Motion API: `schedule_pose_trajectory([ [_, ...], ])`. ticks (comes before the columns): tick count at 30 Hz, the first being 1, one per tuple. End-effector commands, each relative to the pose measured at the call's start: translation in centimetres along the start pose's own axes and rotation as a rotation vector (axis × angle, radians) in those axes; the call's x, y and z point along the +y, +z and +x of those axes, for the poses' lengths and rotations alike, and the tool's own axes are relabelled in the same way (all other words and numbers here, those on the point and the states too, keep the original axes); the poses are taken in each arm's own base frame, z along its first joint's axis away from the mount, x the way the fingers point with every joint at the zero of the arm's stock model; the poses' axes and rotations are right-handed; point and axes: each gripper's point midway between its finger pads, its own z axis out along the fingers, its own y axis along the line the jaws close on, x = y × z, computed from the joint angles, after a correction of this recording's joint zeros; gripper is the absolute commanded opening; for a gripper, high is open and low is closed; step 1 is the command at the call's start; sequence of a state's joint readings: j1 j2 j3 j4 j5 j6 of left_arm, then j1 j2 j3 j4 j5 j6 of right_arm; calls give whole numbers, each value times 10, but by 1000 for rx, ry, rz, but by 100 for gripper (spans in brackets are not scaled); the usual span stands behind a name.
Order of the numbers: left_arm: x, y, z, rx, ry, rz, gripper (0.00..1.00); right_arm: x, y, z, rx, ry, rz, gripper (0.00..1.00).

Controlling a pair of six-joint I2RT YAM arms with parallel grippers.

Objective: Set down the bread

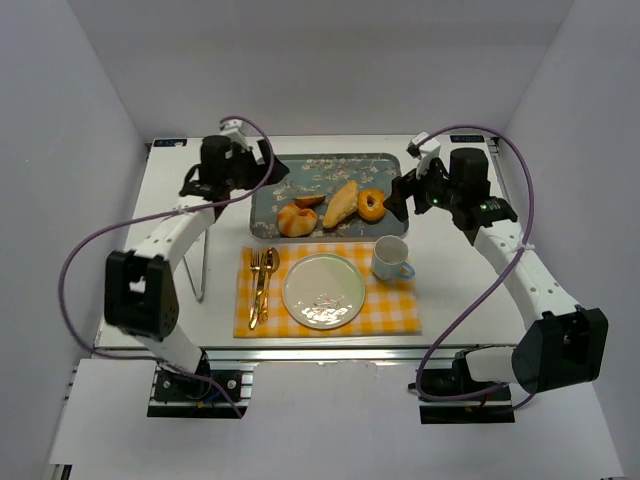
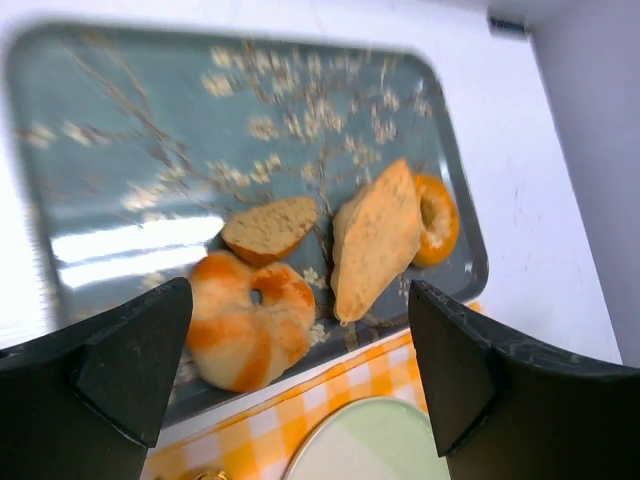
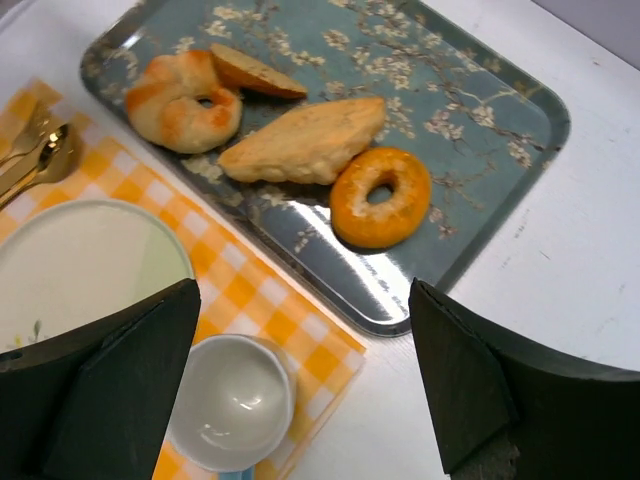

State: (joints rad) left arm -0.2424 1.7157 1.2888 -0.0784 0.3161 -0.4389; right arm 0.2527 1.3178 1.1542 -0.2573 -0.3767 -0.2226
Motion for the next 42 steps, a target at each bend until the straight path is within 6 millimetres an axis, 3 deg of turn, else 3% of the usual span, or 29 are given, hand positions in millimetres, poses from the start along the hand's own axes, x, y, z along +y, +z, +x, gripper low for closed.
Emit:
schedule_pose_trajectory([
  [1,-4,-59,-31,-116,62,-56,98,23,-9,-8,-47,-44,-117,89],
  [3,8,-81,-29,-132,62,-136,98,31,-13,-6,-61,-165,-183,89],
  [5,28,-115,-20,-138,51,-251,98,56,-23,2,-64,-263,-334,89],
  [6,37,-127,-7,-100,48,-294,95,60,-25,6,-75,-367,-375,89],
  [7,44,-148,-11,-133,44,-343,89,75,-31,12,-82,-367,-456,88],
  [9,65,-168,18,-64,27,-419,53,83,-34,18,-90,-384,-506,71],
  [10,76,-188,16,-97,17,-484,35,90,-36,20,-98,-373,-541,46],
  [12,98,-205,41,-40,-7,-561,9,94,-35,22,-101,-368,-566,12],
  [13,102,-211,47,-23,-16,-576,6,96,-35,25,-95,-366,-578,3],
  [14,110,-215,61,34,-12,-599,11,98,-35,25,-95,-370,-586,11],
  [15,113,-216,67,65,-11,-606,21,100,-35,25,-95,-375,-595,28],
  [17,128,-214,83,147,-13,-663,60,103,-36,25,-91,-378,-604,77],
  [19,138,-214,97,240,4,-696,85,104,-37,25,-98,-383,-607,86],
  [25,186,-210,130,434,48,-873,91,104,-38,29,-97,-371,-590,89],
  [35,222,-186,150,468,-31,-904,89,101,-38,40,-83,-369,-544,89],
  [42,242,-170,169,509,-94,-897,74,97,-38,35,-87,-362,-517,89],
])
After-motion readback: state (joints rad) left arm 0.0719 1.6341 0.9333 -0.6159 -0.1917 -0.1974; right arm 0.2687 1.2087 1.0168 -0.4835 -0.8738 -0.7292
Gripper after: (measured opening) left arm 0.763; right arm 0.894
